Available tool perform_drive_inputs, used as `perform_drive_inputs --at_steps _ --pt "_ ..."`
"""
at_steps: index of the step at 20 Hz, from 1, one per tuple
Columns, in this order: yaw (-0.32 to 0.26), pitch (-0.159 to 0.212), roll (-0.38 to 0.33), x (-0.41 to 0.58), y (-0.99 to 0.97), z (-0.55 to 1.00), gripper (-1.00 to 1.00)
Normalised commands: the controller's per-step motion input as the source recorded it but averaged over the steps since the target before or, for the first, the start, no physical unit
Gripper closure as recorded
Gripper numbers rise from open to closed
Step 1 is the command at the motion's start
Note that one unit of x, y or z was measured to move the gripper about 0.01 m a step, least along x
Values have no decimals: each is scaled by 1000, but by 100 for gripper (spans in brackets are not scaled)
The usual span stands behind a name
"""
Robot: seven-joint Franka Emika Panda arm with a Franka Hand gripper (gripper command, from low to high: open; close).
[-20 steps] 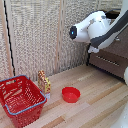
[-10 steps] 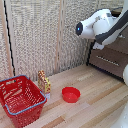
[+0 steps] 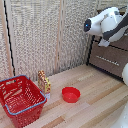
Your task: Compassionately, move the pinch receptors towards pink recepticle. Embrace the recepticle delicately and rise accordingly. Progress forward guided by applied tension and move towards the highest section of the storage unit. Place the recepticle delicately and shut the storage unit.
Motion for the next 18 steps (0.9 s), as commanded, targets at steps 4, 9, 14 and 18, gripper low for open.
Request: perform_drive_inputs --at_steps 4,9,14,18 --pt "8 -55 -4 0 166 4 -100" --pt "110 -111 -29 15 142 31 -100" --pt "84 12 -22 170 225 5 -100" --pt "1 102 -9 354 519 0 -100"
